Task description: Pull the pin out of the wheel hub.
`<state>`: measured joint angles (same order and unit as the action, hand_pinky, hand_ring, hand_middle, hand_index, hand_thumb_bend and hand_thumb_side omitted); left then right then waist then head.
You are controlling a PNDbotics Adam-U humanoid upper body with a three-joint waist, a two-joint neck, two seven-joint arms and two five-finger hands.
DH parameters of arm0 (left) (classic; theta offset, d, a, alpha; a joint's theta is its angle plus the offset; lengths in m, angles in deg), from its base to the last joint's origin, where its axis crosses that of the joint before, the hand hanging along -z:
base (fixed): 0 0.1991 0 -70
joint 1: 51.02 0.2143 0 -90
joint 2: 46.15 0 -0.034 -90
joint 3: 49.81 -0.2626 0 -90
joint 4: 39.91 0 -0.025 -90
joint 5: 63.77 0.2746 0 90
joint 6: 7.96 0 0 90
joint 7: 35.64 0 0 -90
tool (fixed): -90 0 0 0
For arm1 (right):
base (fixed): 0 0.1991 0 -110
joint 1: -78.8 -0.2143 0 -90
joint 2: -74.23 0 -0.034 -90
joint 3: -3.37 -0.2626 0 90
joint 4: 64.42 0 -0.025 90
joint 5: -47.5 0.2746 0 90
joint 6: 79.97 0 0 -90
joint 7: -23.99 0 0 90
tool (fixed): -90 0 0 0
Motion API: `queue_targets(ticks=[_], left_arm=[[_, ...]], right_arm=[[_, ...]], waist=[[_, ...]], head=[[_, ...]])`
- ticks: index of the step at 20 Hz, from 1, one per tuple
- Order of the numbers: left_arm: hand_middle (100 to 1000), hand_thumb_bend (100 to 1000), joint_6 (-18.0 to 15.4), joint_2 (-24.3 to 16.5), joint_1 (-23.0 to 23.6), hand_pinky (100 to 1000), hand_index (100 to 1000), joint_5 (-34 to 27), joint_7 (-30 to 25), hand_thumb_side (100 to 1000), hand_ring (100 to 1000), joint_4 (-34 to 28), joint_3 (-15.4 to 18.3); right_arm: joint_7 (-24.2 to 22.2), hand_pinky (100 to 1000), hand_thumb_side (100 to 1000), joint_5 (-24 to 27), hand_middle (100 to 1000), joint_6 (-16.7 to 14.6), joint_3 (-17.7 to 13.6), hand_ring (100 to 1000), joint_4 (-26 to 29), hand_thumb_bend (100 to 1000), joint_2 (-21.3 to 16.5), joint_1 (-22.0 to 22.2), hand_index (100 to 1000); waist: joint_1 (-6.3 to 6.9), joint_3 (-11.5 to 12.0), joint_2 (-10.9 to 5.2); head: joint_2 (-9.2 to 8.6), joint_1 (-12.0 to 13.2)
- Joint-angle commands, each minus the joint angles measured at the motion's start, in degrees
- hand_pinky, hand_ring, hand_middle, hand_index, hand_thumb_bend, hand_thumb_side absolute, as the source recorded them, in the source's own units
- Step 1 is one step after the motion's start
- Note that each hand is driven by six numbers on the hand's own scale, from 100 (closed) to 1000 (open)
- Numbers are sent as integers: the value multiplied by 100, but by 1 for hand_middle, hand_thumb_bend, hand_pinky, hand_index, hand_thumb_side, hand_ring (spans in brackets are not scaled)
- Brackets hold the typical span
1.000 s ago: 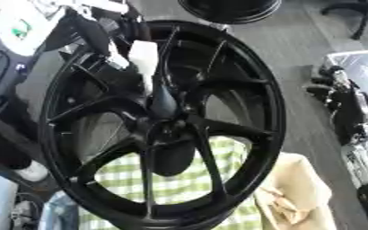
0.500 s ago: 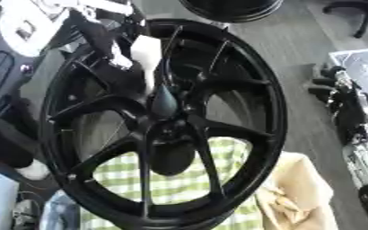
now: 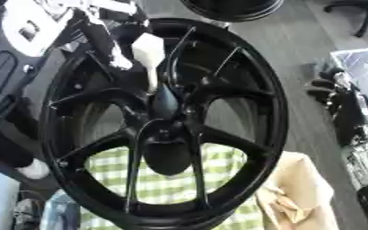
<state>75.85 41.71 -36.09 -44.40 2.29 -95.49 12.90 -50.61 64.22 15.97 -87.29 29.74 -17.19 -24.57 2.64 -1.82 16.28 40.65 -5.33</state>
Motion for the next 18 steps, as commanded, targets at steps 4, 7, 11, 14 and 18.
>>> queue_targets(ticks=[4, 7, 11, 14, 18], left_arm=[[572, 185, 274, -136, -189, 823, 303, -229, 10, 100, 711, -225, 206], [566, 193, 429, -180, -245, 818, 295, -344, 10, 100, 706, -329, 285], [558, 198, 568, -300, -335, 815, 290, -414, 10, 100, 703, -510, 444], [554, 197, 657, -465, -391, 813, 286, -400, 105, 100, 701, -647, 697], [550, 196, 788, -870, -342, 812, 282, -536, 522, 100, 698, -836, 1069]], right_arm=[[1, 900, 830, -32, 688, 33, -28, 720, 30, 100, -66, -36, 804], [1, 900, 831, -38, 688, 42, -29, 720, 24, 100, -66, -36, 804], [1, 900, 830, -34, 687, 39, -36, 720, 30, 100, -77, -27, 804], [0, 901, 830, -25, 687, 35, -40, 720, 35, 100, -83, -19, 804], [12, 901, 829, -18, 686, 31, -59, 721, 47, 100, -106, 9, 804]], waist=[[-21, -11, -88], [-22, -7, -94], [-30, 2, -110], [-40, 24, -124], [-60, 116, -155]], head=[[-18, 20], [-12, 23], [5, 21], [18, 6], [39, -35]])
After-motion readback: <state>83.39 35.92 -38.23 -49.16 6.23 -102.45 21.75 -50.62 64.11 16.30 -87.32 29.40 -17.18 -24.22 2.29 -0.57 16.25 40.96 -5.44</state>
